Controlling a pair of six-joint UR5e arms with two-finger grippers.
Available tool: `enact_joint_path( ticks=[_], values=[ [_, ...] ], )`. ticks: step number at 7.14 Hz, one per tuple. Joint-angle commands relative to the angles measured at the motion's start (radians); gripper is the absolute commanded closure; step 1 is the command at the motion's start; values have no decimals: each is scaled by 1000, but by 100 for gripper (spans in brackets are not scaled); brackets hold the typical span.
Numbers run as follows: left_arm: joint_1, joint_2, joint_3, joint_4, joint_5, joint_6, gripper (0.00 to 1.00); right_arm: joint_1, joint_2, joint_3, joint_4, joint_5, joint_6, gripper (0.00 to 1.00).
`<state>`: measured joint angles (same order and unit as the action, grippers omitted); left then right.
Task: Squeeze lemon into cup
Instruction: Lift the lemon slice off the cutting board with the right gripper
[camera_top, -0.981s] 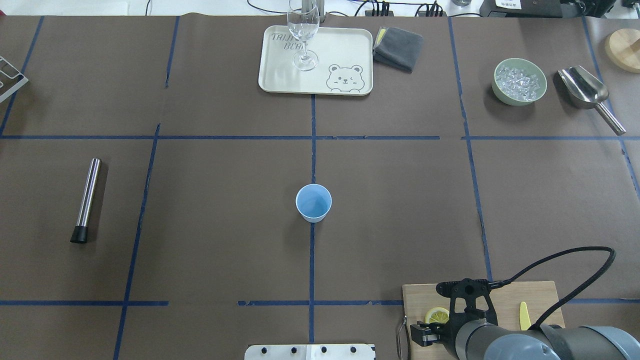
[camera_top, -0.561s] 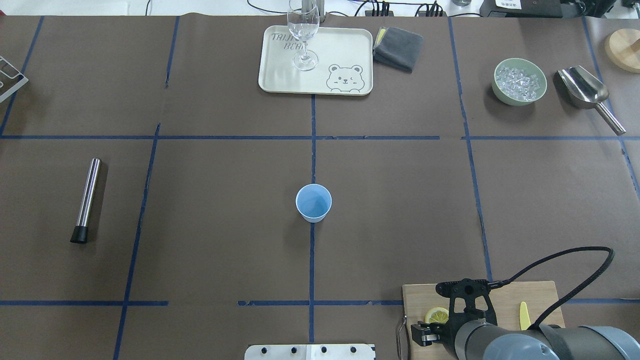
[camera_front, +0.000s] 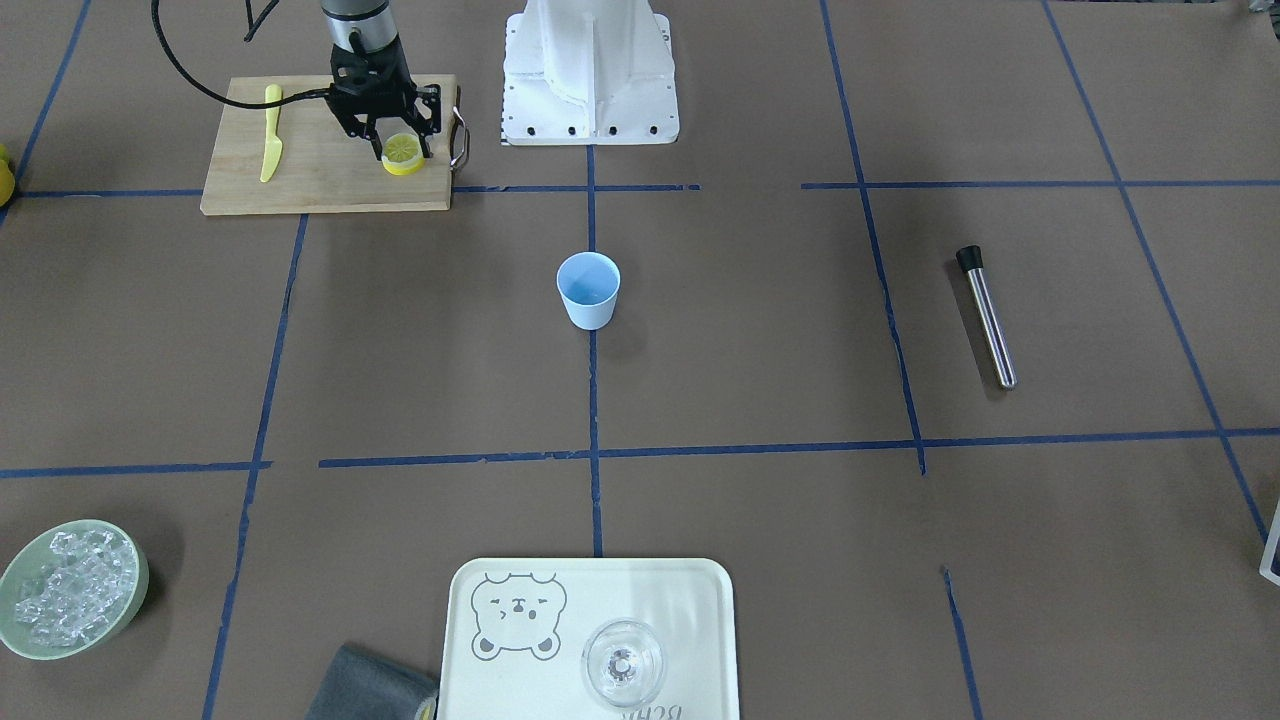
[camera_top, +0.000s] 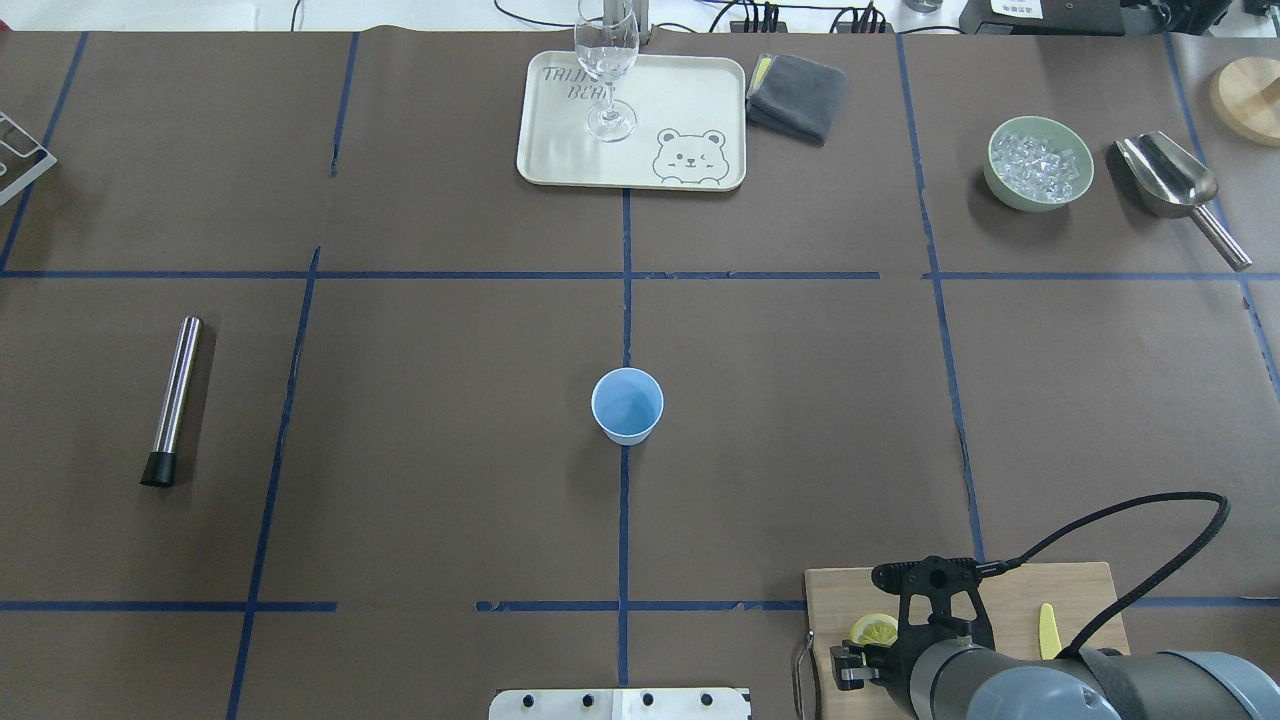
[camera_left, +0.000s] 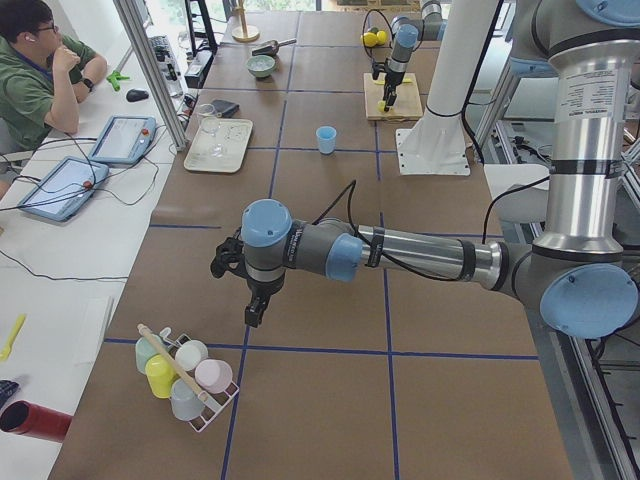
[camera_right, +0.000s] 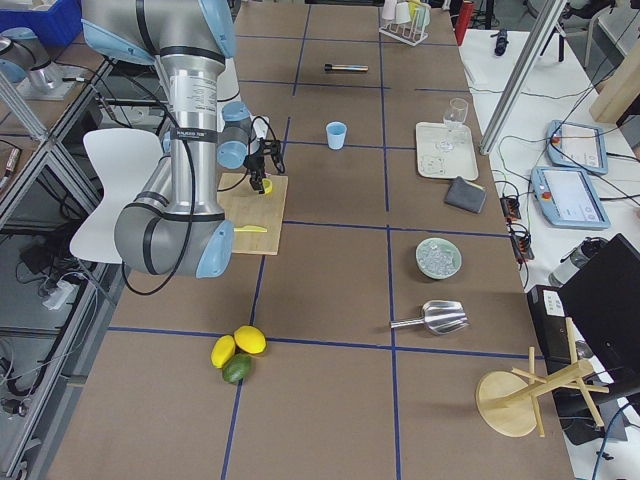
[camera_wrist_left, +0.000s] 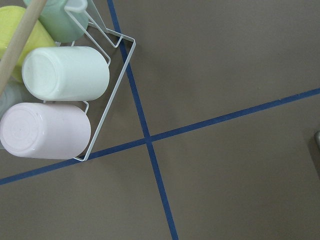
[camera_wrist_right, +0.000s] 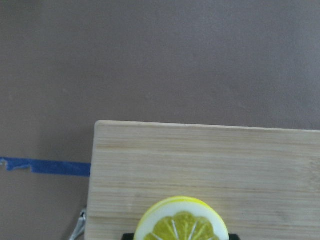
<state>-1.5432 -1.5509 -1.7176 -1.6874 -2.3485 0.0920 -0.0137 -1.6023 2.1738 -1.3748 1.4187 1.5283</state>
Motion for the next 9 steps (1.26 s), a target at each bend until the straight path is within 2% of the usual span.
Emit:
enact_joint_path(
  ticks=[1, 7, 9],
  values=[
    [0, 0, 0, 0, 0, 0, 0, 23, -4, 11, -1, 12, 0, 74],
    [-2, 2, -14, 0, 0, 0, 0, 106, -4, 96, -12, 31, 1, 73],
    [-2, 0, -14, 0, 0, 0, 0, 176, 28, 84, -13, 69, -2, 72]
  ],
)
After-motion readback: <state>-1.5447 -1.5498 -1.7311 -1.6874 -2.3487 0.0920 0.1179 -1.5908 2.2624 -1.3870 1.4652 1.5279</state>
